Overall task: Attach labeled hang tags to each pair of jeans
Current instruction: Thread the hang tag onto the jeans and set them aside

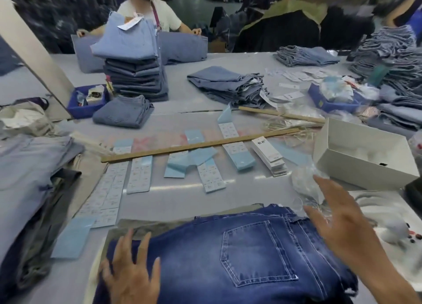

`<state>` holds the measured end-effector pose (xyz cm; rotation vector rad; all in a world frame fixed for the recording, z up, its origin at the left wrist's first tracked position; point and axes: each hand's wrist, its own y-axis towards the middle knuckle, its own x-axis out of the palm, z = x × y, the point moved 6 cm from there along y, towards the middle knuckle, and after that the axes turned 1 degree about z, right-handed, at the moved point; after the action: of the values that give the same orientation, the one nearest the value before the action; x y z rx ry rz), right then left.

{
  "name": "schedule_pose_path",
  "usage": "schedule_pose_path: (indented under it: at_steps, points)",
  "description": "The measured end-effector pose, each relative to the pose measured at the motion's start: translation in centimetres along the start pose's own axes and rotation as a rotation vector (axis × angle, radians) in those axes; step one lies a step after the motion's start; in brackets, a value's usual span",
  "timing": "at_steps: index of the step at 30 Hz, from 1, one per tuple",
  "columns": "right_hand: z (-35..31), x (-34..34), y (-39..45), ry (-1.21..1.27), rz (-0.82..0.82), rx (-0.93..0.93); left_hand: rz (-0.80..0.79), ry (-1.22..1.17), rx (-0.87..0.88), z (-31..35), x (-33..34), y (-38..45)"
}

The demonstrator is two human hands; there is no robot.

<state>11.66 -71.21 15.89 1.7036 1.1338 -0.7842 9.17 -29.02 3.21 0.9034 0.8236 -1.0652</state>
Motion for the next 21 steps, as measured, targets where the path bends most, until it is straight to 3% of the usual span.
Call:
schedule_pose_path:
  at_steps: [2,5,6,12,16,17,19,21]
  points:
    - [-3.4,2.8,-0.7,0.049,-0.091,-0.105,-0.135,-0.063,0.131,3.7,2.0,0.8]
    - [-4.4,11.0,-4.7,-0.099,-0.610,-0.088,-0.212,-0.139,0.264,7.8,5.0,1.4]
    - [-3.9,12.6,-5.7,-0.109,-0.684,-0.072,-0.263,-0.161,0.245,8.0,6.1,1.1]
    - [-3.3,13.0,-5.3,-0.017,-0.521,-0.015,-0.324,-0.325,0.150,6.3,9.4,0.8]
    - [-2.2,7.5,-4.7,-0.090,-0.030,0.133,-0.323,-0.347,0.145,6.5,9.5,0.7]
    - [-0.8,6.0,-4.9,-0.128,-0.015,0.244,-0.326,-0.349,0.140,6.5,9.5,0.7]
    - [2.8,5.0,-6.0,-0.099,-0.263,0.518,-0.334,-0.344,0.132,6.3,9.6,0.8]
    - [4.3,4.3,-7.3,0.013,-0.457,0.608,-0.337,-0.320,0.144,6.6,9.5,0.6]
